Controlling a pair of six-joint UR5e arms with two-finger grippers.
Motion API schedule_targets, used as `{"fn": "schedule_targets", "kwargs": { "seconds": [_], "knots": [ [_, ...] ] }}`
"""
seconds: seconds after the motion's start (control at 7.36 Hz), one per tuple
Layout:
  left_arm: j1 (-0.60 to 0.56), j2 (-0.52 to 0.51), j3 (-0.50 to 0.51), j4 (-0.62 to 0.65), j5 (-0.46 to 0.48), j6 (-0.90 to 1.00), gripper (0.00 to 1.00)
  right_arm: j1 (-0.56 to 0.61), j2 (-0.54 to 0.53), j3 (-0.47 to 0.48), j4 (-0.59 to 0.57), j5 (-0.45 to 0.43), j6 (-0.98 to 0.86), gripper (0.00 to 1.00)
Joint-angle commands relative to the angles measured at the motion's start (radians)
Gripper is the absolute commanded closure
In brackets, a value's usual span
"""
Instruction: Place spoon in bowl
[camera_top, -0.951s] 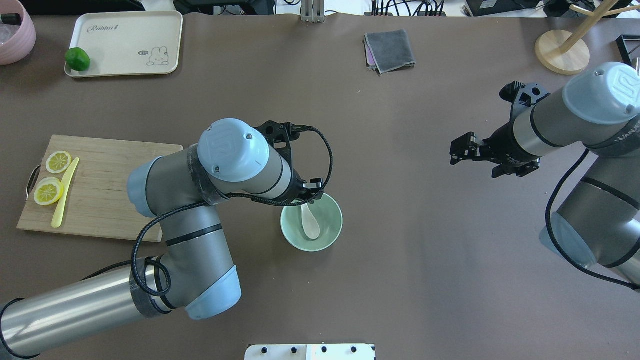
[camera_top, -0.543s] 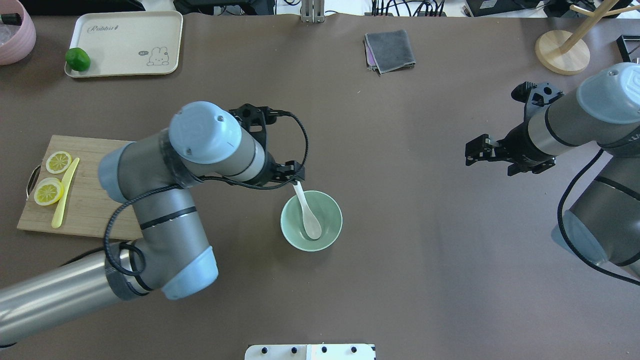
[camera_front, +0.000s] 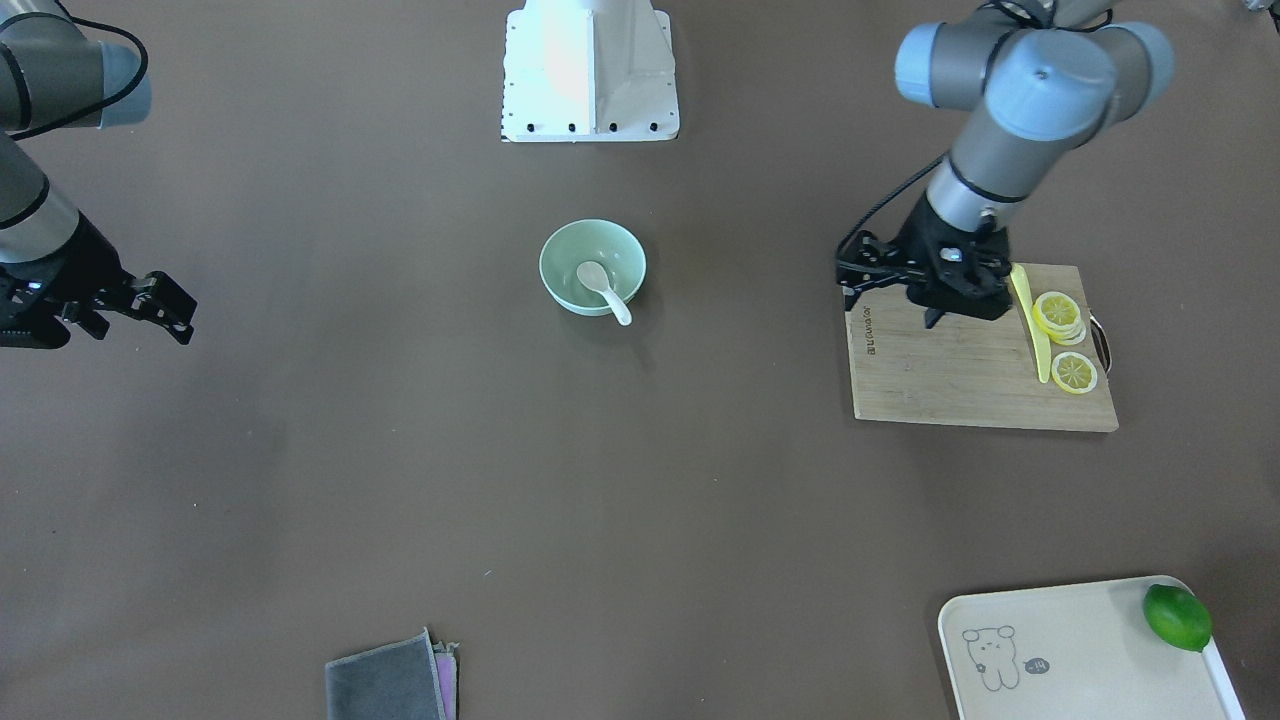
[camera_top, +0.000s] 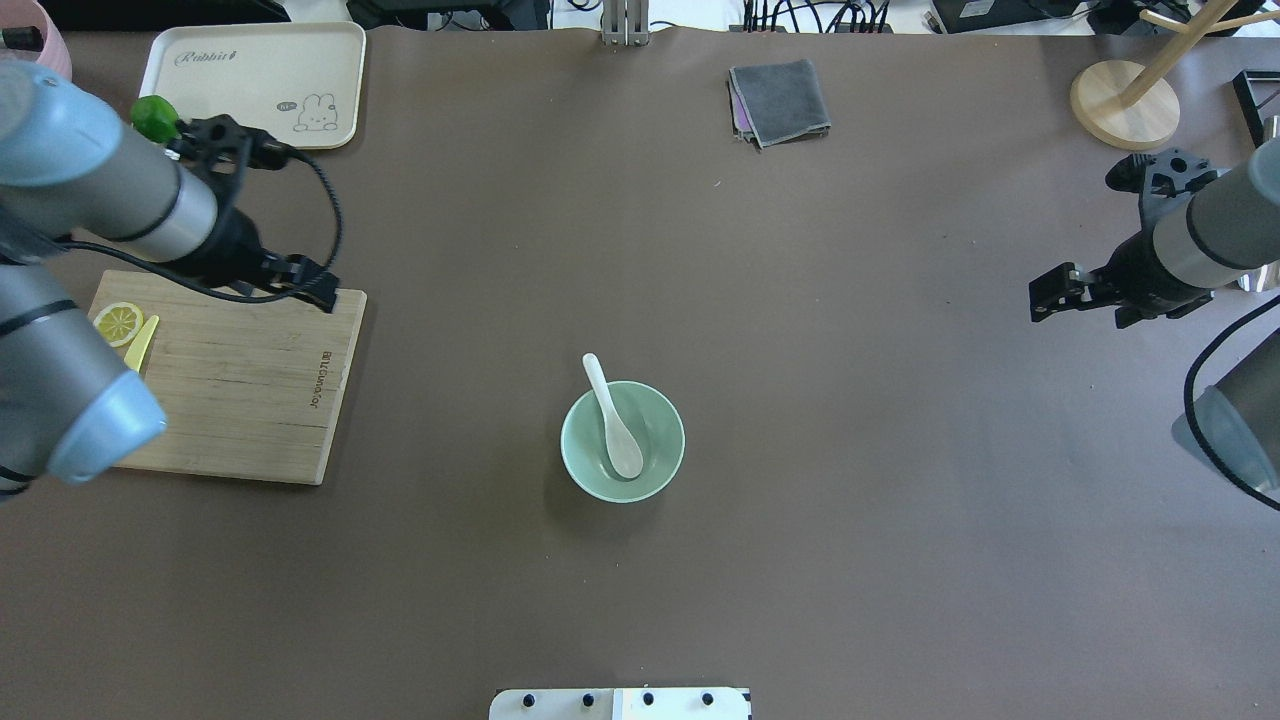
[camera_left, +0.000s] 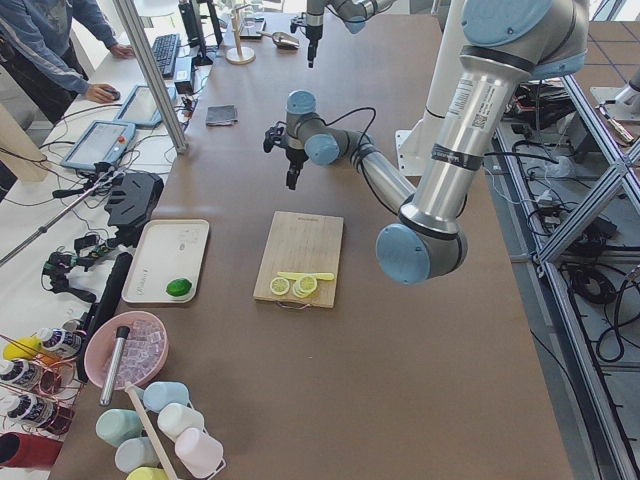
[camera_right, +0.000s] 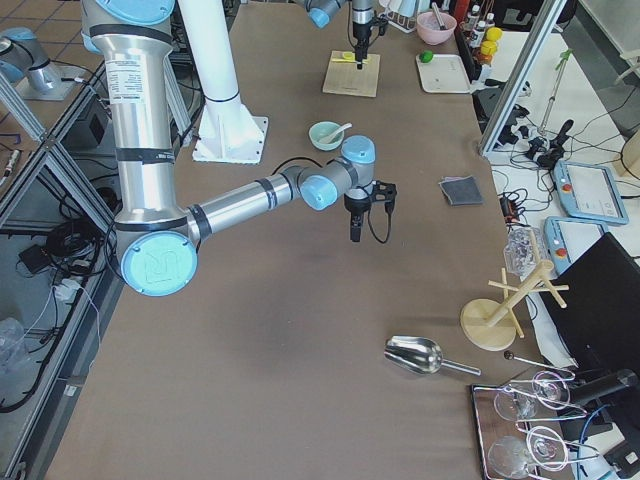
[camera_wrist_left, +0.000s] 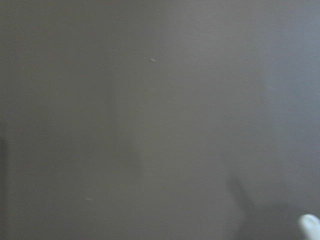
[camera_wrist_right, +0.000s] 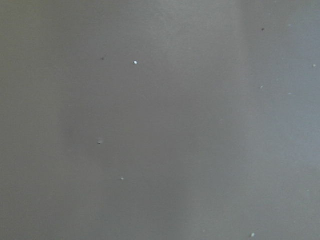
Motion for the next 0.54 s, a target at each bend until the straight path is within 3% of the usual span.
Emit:
{"fn": "schedule_targets", "kwargs": {
  "seconds": [0.0,0.41],
  "knots": [
    [-0.200,0.210,-0.038,-0.006,-0.127,0.292,0.02,0.129,-0.032,-0.074,0.001,0.076,-0.199,0.00],
    [-0.335,0.376,-0.035,-0.008,-0.129,0.481,0.02,0.264,-0.089,-0.145,0.001,0.127,-0.457,0.00]
  ]
}}
